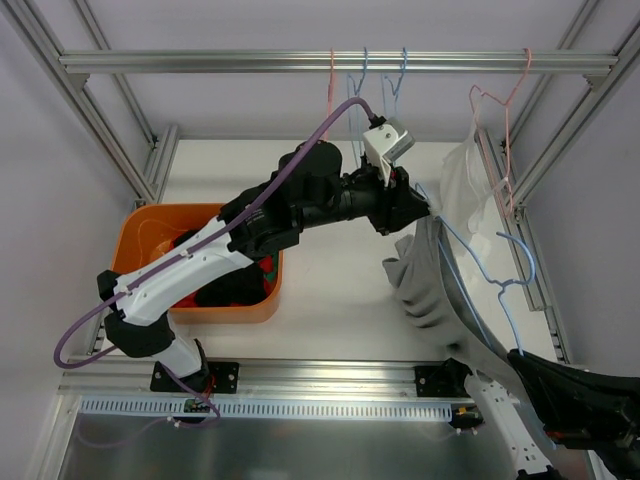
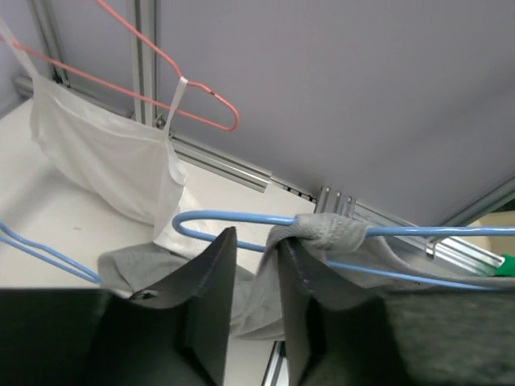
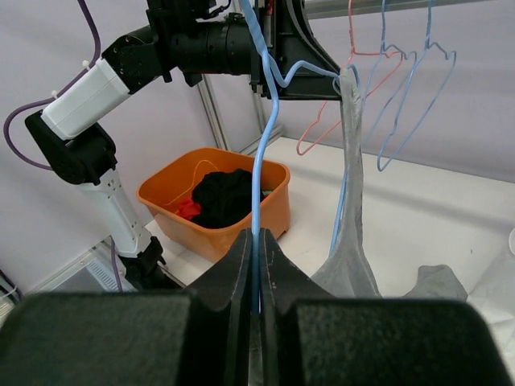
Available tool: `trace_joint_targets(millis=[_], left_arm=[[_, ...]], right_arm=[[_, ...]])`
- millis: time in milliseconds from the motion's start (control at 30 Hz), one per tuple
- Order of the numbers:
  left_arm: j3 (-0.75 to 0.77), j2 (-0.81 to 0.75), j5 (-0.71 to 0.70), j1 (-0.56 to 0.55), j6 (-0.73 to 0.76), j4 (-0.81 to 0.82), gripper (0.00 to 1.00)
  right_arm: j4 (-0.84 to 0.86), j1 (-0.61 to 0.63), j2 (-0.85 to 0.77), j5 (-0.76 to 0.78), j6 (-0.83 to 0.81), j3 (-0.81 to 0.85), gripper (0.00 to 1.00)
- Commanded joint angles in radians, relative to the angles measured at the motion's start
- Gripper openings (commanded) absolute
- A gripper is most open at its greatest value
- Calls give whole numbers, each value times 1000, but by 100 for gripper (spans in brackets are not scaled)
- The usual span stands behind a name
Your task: Remove the tank top from the hanger
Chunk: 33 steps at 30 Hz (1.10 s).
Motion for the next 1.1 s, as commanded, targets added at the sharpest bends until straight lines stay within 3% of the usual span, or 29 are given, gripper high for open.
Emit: trace_joint_targets(millis=[0,33,67,167,233,433,533,733,967,1067], left_arm=[[50,-11,27,-18,2,66,24],[42,-13,21,-19,1,66,6],[38,-14,15,-19,-2,67,0],[19,-34,-11,-22,-7,69,0],[-13,-78,-108,-44,-4,69,0],[-244,-268,-691,-82,-105,69,0],[-339,-361,-797,-82,-142,66,0],[-447,-437,-713,-82,-159,61,0],[-556,-502,-391,-82,-200,67,0],[-593,-500,-154,-85,-220,78,0]], right_arm=[[14,30,44,-9,37,16,0],[14,35,39,4,38,16,0],[15,41,38,11,41,14,0],[21,58,31,36,43,3,0],[18,73,19,62,41,-18,0],[14,124,-31,-59,9,-130,0],[24,126,-68,-156,-14,-136,0],[127,127,-110,-185,-9,-112,0],[409,129,-127,-226,107,-204,0],[523,130,-120,-217,156,-262,0]])
